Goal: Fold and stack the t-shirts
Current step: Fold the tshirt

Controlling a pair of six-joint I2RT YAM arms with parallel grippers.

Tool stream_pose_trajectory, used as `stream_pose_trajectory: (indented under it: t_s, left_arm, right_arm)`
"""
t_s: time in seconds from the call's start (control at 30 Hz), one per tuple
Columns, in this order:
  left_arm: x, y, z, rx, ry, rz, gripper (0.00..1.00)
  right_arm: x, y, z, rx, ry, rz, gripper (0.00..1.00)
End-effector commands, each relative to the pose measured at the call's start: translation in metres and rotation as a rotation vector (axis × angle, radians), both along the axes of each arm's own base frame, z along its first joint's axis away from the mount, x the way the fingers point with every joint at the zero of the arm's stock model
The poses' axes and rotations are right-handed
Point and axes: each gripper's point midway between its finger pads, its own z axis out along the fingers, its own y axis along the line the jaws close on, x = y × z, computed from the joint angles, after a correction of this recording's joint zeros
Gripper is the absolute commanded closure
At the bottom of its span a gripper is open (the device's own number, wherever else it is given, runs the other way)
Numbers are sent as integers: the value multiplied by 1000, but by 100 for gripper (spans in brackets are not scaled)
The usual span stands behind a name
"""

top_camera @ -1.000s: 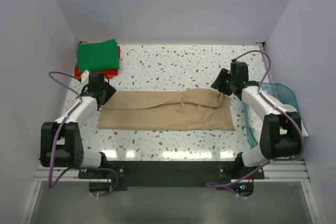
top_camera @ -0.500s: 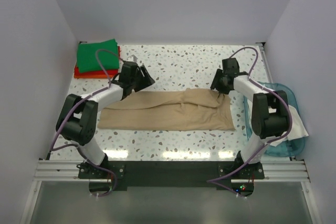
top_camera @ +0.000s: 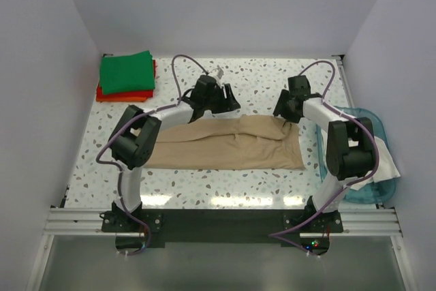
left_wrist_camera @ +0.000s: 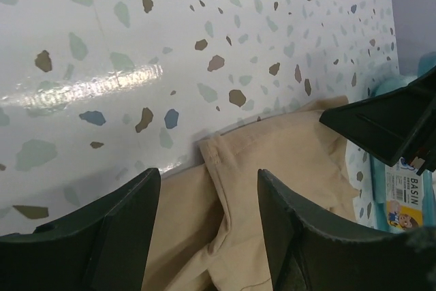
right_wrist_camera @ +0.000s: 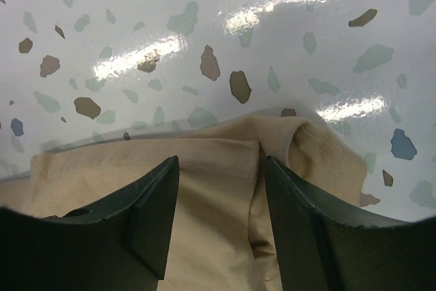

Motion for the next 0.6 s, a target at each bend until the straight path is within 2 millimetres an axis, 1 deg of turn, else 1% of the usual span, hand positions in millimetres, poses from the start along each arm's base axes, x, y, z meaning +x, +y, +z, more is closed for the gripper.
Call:
stream_pose_trajectory:
  t_s: [0.0,0.03,0.07,0.1,0.13,0.23,0.27,0.33,0.37,0.43,0.47,0.57]
  left_arm:
    - [6,-27,8,-33,-50,-72,37]
    - [6,-30,9,-36,-53,-78,37]
    - [3,-36,6,-36,-49,-89,37]
    - [2,-39,0,-34,-36,-93,37]
    - [1,-42,-2,-36,-33,-99,37]
    - [-4,-50,-7,-50,-17,-122,37]
    - [-5,-53,-7,-55,-19,-129,38]
    - [-8,-57,-8,-64,-14,-140,38]
    - [-10,-59,-8,-66,-14,-146,39]
    - [-12,-62,-9,-70,-13,-153,39]
    - [-13,-64,-8,-74,-13,-158,39]
    - [-16,-67,-7,-89,-11,-168,42]
  right_arm:
    - [4,0,0,4,-15,-6,44]
    - [5,1,1,14,-17,-3,45]
    - [4,2,0,18,-15,-2,48]
    - [5,3,1,22,-19,-2,49]
    - [4,5,0,34,-15,1,50]
    - [4,8,0,51,-19,5,56]
    - [4,10,0,63,-17,9,61]
    - [4,12,1,74,-22,10,66]
    - [4,14,2,82,-24,14,71]
    - [5,14,5,93,-32,12,74]
    - [5,15,6,94,-37,13,79]
    - [4,18,11,118,-49,18,84]
